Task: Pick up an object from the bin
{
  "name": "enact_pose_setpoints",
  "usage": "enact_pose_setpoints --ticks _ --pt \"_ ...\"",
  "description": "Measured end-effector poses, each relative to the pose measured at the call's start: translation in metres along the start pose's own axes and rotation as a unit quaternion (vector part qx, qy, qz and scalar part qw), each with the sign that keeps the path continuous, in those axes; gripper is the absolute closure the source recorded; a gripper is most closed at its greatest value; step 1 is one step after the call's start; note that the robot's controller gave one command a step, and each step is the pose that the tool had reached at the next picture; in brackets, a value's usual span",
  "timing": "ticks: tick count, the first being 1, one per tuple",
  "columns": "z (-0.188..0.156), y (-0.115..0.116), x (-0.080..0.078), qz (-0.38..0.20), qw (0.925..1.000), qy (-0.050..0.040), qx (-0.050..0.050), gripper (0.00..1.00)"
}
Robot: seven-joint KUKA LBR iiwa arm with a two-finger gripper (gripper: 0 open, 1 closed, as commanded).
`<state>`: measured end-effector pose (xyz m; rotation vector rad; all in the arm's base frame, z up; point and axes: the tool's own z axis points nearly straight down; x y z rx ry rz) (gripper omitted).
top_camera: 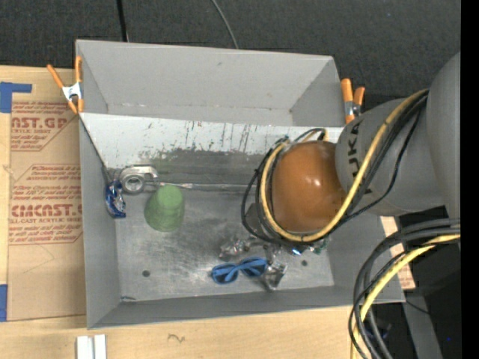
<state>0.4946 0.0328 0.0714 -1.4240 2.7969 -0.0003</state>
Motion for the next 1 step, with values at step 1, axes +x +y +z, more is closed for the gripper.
enact_pose_setpoints --ticks 1 --pt "-0.0018 -0.0005 0.0004 0.001 1.0000 0.0017 0.000 1.00"
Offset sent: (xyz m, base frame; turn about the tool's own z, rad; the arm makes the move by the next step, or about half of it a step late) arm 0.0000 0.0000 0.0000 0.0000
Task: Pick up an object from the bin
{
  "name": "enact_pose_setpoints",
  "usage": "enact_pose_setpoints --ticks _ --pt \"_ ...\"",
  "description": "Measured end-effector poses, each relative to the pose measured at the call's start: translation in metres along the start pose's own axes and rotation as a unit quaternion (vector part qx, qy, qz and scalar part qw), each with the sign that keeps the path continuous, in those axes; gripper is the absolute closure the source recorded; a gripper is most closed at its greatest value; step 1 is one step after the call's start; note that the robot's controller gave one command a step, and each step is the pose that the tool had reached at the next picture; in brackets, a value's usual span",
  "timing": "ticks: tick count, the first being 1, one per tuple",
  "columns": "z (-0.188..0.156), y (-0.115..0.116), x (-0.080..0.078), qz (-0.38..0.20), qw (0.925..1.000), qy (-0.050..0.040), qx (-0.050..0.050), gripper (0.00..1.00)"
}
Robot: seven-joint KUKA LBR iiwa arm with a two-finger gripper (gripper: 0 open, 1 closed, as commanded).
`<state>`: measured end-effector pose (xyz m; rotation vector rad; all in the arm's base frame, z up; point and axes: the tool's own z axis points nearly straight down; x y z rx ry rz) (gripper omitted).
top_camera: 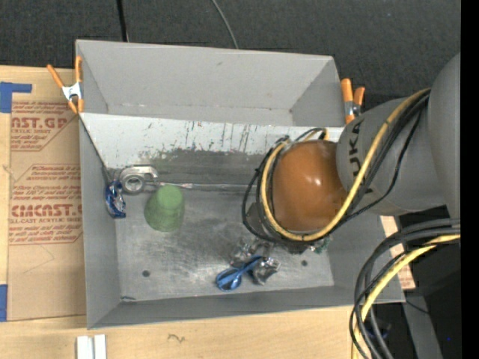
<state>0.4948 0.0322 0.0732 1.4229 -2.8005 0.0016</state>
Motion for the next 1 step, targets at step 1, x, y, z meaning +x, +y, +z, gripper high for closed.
enact_pose_setpoints --ticks 1 --pt "-0.1445 0.0057 -0.0129 -0.111 0.9939 -0.0034 0.002 1.00"
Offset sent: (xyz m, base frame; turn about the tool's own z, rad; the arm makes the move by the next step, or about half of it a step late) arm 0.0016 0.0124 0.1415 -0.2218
